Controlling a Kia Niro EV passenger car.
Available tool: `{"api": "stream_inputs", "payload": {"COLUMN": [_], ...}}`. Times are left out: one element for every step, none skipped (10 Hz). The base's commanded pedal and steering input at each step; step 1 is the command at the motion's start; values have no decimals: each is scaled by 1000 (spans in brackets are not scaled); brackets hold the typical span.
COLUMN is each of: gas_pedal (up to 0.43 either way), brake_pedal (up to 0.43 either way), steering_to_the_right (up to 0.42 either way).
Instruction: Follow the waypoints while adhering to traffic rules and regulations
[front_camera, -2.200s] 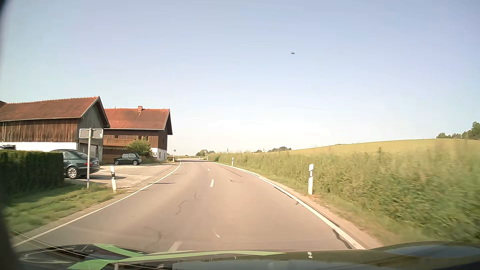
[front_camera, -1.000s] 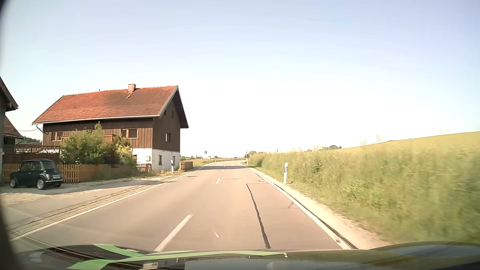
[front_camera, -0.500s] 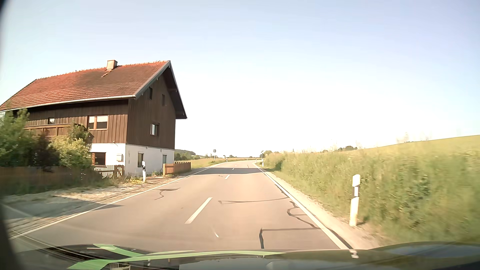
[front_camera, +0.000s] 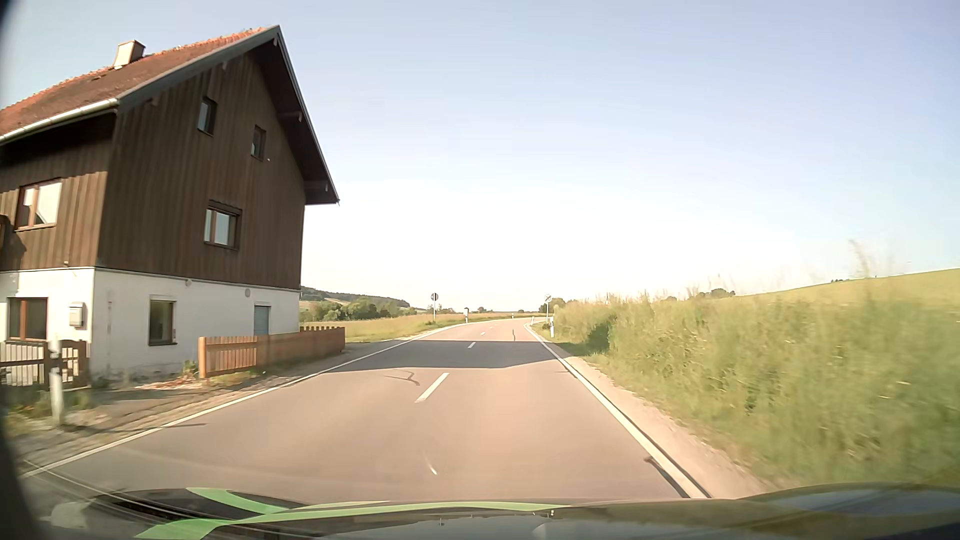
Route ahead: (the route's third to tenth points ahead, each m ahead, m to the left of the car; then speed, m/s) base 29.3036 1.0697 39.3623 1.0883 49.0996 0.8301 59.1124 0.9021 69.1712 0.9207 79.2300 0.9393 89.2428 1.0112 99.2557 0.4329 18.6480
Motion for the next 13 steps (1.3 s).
{"api": "stream_inputs", "payload": {"gas_pedal": [197, 197, 197, 197, 189, 177, 177, 177, 177, 157, 150, 150, 150], "brake_pedal": [0, 0, 0, 0, 0, 0, 0, 0, 0, 0, 0, 0, 0], "steering_to_the_right": [-12, -12, -11, -11, -9, -8, -7, -7, -7, -7, -4, 2, 4]}}
